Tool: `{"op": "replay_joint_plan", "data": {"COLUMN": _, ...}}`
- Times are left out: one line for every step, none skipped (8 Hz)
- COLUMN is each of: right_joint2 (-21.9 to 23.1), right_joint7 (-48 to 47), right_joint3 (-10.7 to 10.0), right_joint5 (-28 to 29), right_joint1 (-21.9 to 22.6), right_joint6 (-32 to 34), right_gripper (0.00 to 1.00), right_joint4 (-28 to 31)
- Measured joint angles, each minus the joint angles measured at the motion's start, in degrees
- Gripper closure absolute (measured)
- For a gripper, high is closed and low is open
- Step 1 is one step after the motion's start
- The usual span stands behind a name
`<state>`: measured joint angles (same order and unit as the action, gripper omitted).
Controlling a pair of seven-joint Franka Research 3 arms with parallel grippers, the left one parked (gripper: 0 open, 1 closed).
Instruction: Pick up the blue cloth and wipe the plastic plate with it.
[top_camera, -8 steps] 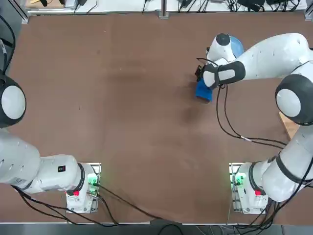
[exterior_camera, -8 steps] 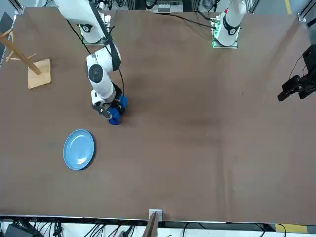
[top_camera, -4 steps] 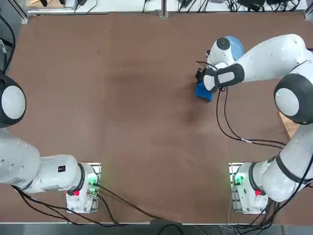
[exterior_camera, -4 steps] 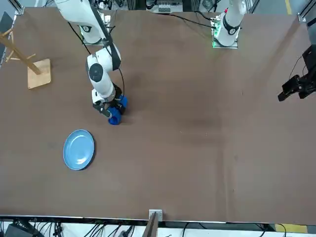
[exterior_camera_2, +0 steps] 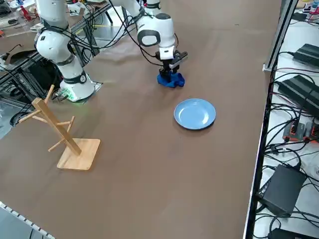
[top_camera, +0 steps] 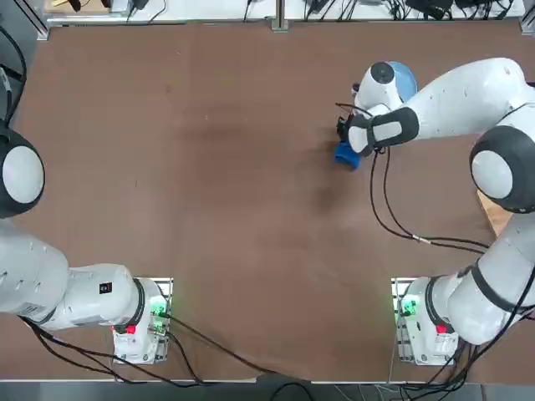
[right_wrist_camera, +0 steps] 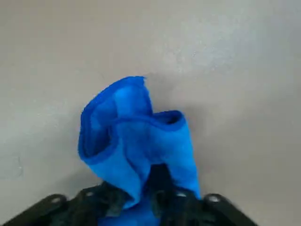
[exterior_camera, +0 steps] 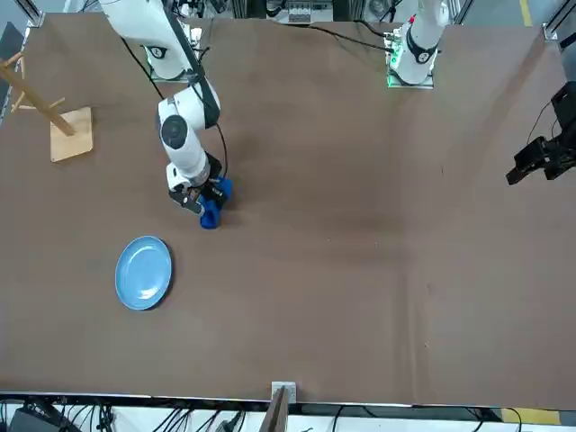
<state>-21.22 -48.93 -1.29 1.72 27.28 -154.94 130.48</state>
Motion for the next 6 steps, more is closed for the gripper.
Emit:
{"op": "replay_joint_plan", "data": {"right_joint2": 0.29, "right_joint7": 0.15, "right_joint3": -0.02, "right_joint5": 0.0, "right_joint1": 0.0, "right_joint6": 0.28, "right_gripper": 0.85, "right_joint4": 0.0}}
{"op": "replay_joint_plan", "data": {"right_joint2": 0.29, "right_joint7": 0.6, "right_joint3": -0.09, "right_joint5": 0.0, "right_joint1": -0.01, "right_joint6": 0.29, "right_gripper": 0.86, "right_joint4": -0.03}}
{"op": "replay_joint_plan", "data": {"right_joint2": 0.3, "right_joint7": 1.15, "right_joint3": -0.31, "right_joint5": 0.0, "right_joint1": -0.08, "right_joint6": 0.5, "right_gripper": 0.86, "right_joint4": -0.28}}
{"op": "replay_joint_plan", "data": {"right_joint2": 0.31, "right_joint7": 1.9, "right_joint3": -0.6, "right_joint5": 0.0, "right_joint1": -0.36, "right_joint6": 1.56, "right_gripper": 0.86, "right_joint4": -1.14}}
{"op": "replay_joint_plan", "data": {"right_joint2": 0.35, "right_joint7": 2.76, "right_joint3": -0.85, "right_joint5": -0.06, "right_joint1": -0.74, "right_joint6": 3.59, "right_gripper": 0.86, "right_joint4": -2.66}}
{"op": "replay_joint_plan", "data": {"right_joint2": 0.57, "right_joint7": 4.2, "right_joint3": -1.04, "right_joint5": -0.1, "right_joint1": -1.27, "right_joint6": 6.53, "right_gripper": 0.86, "right_joint4": -4.8}}
